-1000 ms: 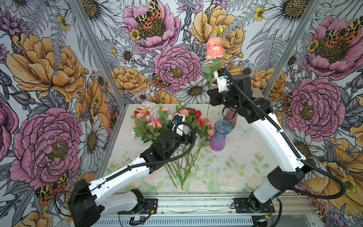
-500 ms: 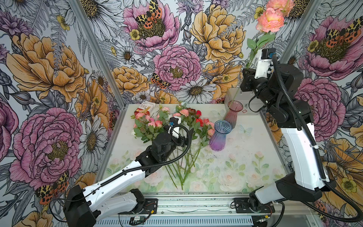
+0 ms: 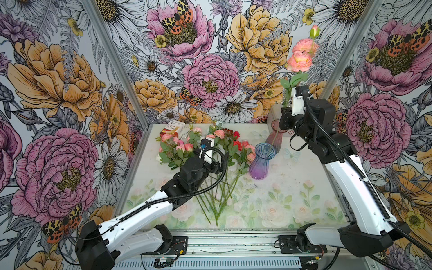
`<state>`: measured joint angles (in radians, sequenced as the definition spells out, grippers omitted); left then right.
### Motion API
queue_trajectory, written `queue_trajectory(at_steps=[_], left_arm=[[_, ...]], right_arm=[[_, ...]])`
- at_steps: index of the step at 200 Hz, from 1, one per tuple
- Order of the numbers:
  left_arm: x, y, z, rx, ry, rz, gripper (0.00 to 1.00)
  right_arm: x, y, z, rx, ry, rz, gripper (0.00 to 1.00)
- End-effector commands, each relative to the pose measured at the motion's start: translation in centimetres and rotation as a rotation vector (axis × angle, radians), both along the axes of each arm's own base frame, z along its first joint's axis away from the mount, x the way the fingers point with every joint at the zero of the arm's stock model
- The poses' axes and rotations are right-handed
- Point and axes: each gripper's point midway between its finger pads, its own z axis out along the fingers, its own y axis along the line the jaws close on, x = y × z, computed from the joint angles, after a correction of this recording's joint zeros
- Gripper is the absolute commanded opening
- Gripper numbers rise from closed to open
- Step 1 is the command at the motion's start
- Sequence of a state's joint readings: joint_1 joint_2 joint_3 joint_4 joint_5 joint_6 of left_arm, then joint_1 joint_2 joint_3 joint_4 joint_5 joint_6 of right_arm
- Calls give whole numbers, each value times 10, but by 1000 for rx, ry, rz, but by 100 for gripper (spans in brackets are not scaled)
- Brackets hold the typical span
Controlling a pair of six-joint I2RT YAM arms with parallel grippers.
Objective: Place the pink flowers into the vase
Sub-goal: Place the flower in the vase.
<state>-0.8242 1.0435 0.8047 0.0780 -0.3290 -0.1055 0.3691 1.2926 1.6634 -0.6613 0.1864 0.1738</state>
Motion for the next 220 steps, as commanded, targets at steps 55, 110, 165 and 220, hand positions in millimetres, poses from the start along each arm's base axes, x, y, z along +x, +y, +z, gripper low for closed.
queue_trajectory(at_steps=[55,110,165,220], left_arm=[[3,11,-9,10,13,56,99],[19,41,-33,-34,65,263,99],[24,16,-52,17,148,154,99],[6,-22,-98,169,381,-20,98]], right_arm=[[11,7,-54,89,11,22,0],[19,14,-95,116,65,31,2],[22,18,-119,107,114,43,22],[28,18,-120,96,117,35,65]])
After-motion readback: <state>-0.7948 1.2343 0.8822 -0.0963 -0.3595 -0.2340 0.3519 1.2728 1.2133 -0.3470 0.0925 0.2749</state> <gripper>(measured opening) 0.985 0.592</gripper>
